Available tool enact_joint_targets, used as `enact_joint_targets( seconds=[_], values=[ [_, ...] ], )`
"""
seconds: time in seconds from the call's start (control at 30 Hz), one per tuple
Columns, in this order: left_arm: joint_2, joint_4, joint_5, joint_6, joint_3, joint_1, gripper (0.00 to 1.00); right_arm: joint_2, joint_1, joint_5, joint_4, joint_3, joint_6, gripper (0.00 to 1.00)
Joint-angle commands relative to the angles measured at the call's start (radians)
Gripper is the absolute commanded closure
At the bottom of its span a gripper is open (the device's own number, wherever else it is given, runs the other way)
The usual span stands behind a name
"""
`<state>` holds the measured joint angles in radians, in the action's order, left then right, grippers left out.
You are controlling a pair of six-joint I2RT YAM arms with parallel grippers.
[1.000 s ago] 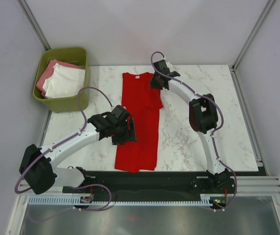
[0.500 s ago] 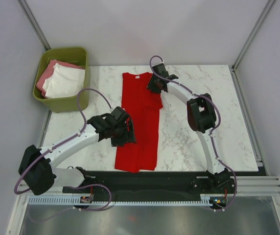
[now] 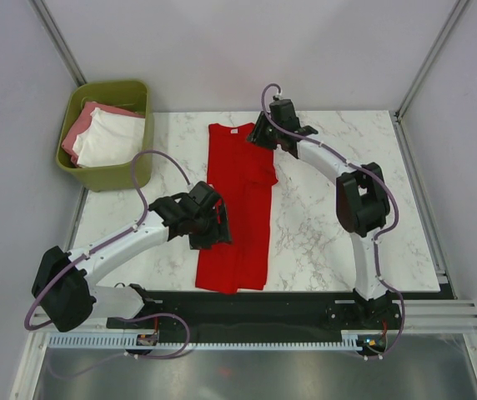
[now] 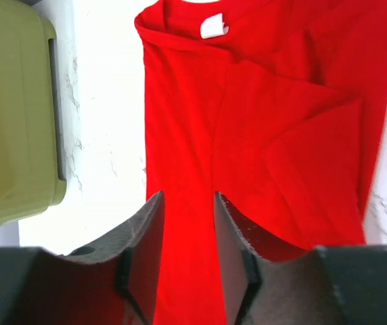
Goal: Fold and stack the t-shirts
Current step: Fold the tshirt
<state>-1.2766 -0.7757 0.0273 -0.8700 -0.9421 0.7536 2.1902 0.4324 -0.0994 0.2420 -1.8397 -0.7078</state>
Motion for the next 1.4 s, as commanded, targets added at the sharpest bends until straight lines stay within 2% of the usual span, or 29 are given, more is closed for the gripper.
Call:
enact_joint_targets(
  seconds=[0.0, 0.1, 0.2, 0.27, 0.37, 0.57, 0.7, 0.97, 1.17, 1.37],
  values=[
    [0.011, 0.009, -0.006, -0.003, -0.024, -0.003, 0.26, -0.089, -0.04, -0.008, -0.008, 0.071, 0.013, 0.62],
    [0.017, 0.009, -0.004, -0.007, -0.023, -0.003, 0.26, -0.125, -0.046, 0.032, 0.052, 0.111, 0.068, 0.62],
    [0.02, 0.009, -0.006, -0.007, -0.017, -0.002, 0.26, -0.145, -0.047, 0.064, 0.118, 0.131, 0.117, 0.52],
    [0.022, 0.009, -0.004, -0.009, -0.012, -0.003, 0.26, -0.165, -0.046, 0.087, 0.131, 0.167, 0.137, 0.51],
    [0.022, 0.009, -0.003, -0.009, -0.009, -0.003, 0.26, -0.181, -0.047, 0.114, 0.141, 0.2, 0.163, 0.55],
    [0.026, 0.01, 0.003, -0.006, -0.003, -0.003, 0.26, -0.17, -0.047, 0.127, 0.155, 0.252, 0.18, 0.74],
    [0.029, 0.01, 0.003, -0.011, 0.002, -0.003, 0.26, -0.155, -0.044, 0.112, 0.158, 0.263, 0.177, 0.8],
    [0.023, 0.012, 0.002, -0.009, 0.0, -0.002, 0.27, -0.142, 0.008, 0.014, 0.126, 0.289, 0.142, 0.8],
    [0.014, 0.015, 0.003, -0.007, -0.003, -0.003, 0.27, -0.159, 0.017, -0.109, -0.022, 0.372, 0.03, 0.8],
    [0.02, 0.016, 0.002, -0.006, 0.0, -0.003, 0.27, -0.193, 0.016, -0.089, -0.021, 0.361, 0.048, 0.75]
  ],
)
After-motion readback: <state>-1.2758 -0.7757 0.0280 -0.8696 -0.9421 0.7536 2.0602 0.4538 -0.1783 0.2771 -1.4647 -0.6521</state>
